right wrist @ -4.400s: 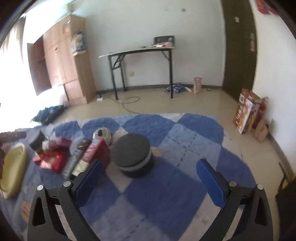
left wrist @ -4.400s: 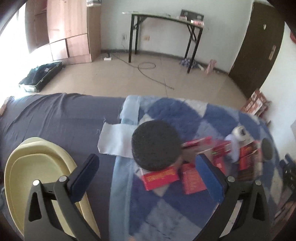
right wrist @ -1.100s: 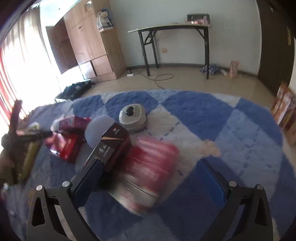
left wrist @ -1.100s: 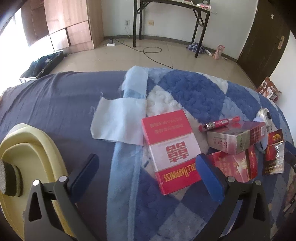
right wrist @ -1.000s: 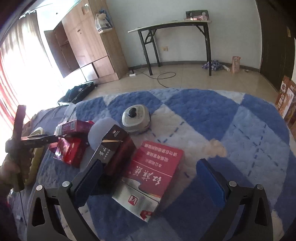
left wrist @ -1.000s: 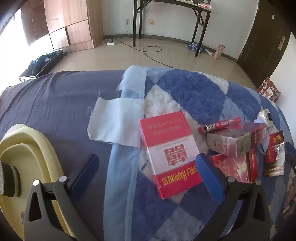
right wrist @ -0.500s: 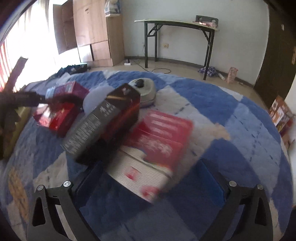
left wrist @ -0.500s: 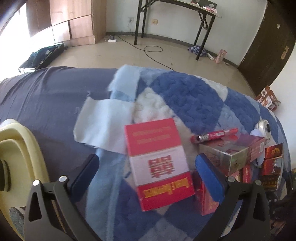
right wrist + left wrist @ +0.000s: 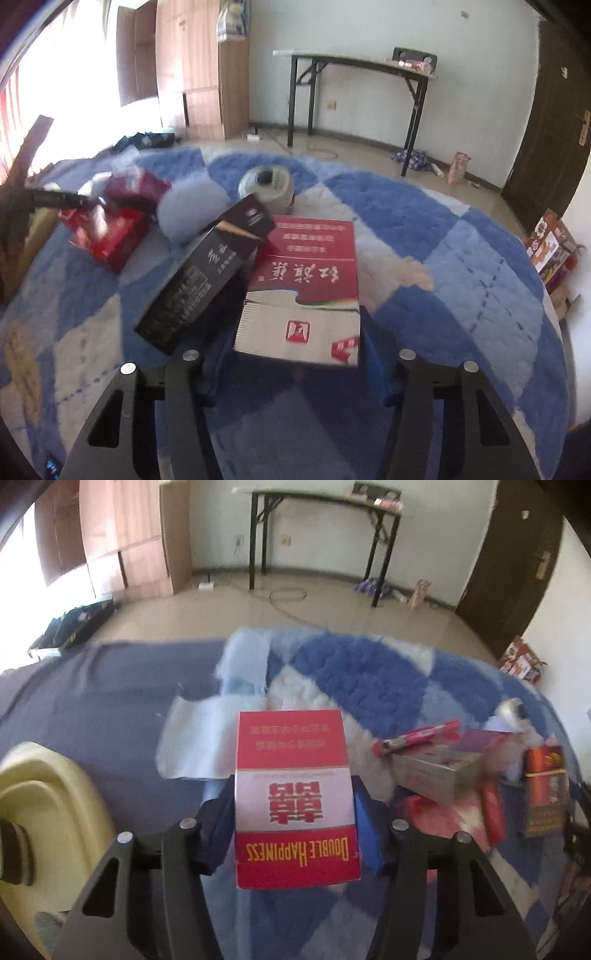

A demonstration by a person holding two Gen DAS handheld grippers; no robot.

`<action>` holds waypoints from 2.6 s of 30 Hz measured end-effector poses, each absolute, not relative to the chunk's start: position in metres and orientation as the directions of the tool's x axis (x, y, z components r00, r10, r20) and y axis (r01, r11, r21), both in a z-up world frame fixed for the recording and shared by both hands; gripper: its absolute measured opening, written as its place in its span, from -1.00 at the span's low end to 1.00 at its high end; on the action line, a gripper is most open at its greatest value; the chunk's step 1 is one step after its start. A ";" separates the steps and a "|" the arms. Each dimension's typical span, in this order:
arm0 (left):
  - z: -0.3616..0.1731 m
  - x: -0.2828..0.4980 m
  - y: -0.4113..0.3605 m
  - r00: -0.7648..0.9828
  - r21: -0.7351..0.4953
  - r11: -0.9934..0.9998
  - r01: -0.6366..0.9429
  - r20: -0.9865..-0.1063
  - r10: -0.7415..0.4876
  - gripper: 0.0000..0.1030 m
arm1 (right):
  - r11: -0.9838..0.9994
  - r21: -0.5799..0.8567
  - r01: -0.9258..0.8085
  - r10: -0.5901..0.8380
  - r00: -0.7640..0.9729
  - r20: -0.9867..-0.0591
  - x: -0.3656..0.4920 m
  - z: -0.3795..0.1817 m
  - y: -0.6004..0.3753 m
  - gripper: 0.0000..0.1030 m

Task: Organize rigid objects
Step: 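Grasp a red Double Happiness box with the left tool while the right grasps a red-white box, then place both red boxes into the yellow basin and open both tools, then grasp a red box with the left tool while the right grasps the Huangshan box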

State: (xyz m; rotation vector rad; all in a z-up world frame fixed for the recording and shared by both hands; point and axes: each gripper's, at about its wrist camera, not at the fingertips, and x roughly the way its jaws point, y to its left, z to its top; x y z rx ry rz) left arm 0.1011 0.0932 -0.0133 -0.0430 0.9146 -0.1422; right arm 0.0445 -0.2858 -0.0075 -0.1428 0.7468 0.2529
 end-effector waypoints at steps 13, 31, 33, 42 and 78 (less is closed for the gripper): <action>0.049 -0.047 0.261 0.661 -0.083 0.985 -0.153 -0.749 0.040 0.13 | 0.772 0.010 -0.636 0.535 0.640 -0.552 0.007 0.086 -0.176 0.09; -0.047 -0.048 0.330 0.533 -0.173 0.954 -0.244 -0.846 -0.017 0.13 | 0.384 0.050 -0.922 0.562 0.190 -0.805 0.077 0.001 0.175 0.08; -0.046 -0.047 0.333 0.547 -0.185 0.948 -0.258 -0.837 -0.014 0.14 | 0.405 0.053 -0.913 0.567 0.205 -0.798 0.093 0.004 0.183 0.08; -0.009 -0.072 0.331 0.625 -0.223 0.925 -0.306 -0.781 0.018 1.00 | 0.424 0.107 -0.899 0.607 0.195 -0.770 0.097 0.022 0.172 0.97; -0.002 0.126 -0.028 0.536 -0.173 0.975 0.138 -0.815 -0.220 1.00 | 0.960 0.007 -0.278 0.186 0.624 -0.759 0.092 -0.026 -0.202 0.99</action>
